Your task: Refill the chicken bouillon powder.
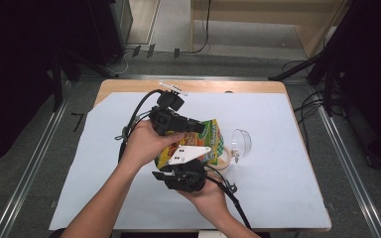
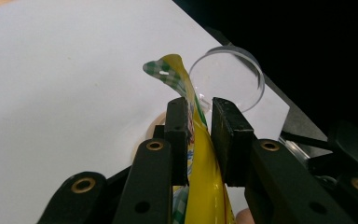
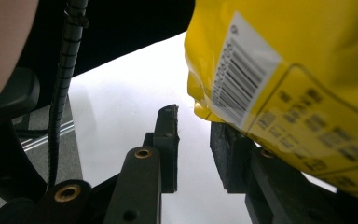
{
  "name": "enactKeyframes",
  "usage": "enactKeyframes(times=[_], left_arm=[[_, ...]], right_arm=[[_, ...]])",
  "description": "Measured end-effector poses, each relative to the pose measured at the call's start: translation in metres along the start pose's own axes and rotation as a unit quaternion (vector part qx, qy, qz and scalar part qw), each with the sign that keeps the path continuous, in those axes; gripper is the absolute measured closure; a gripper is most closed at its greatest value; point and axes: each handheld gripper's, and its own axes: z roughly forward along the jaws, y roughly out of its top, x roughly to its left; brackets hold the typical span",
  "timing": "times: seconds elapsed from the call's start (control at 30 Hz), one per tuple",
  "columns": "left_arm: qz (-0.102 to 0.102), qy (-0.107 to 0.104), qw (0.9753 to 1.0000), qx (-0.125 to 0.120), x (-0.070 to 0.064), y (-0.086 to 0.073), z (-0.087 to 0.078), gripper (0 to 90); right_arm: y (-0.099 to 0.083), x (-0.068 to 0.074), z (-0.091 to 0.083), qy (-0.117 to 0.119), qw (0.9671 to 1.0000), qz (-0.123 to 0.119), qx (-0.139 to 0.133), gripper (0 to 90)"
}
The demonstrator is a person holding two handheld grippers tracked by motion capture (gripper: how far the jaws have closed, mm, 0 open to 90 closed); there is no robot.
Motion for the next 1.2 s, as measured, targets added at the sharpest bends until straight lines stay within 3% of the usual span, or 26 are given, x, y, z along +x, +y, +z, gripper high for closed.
enactKeyframes(times=[0.37, 0.8, 1.03, 1.2], left_arm=[[0.006, -0.009, 0.9999, 0.011, 0.001, -0.01, -0.005, 80.3], [-0.001, -0.01, 0.9998, 0.018, 0.01, -0.02, -0.003, 78.3], [0.021, -0.011, 0.9995, 0.021, 0.01, -0.024, -0.006, 81.9], [0.015, -0.014, 0.9994, 0.027, 0.015, -0.026, -0.008, 82.3]], right_arm=[[-0.011, 0.004, 0.01, 0.026, 0.9994, -0.022, -0.006, 60.9], [-0.02, 0.004, 0.017, 0.043, 0.9989, -0.015, 0.007, 57.2], [-0.024, 0.002, 0.019, 0.045, 0.9988, -0.016, 0.01, 54.0], [-0.026, 0.002, 0.022, 0.045, 0.9988, -0.012, 0.016, 52.3]])
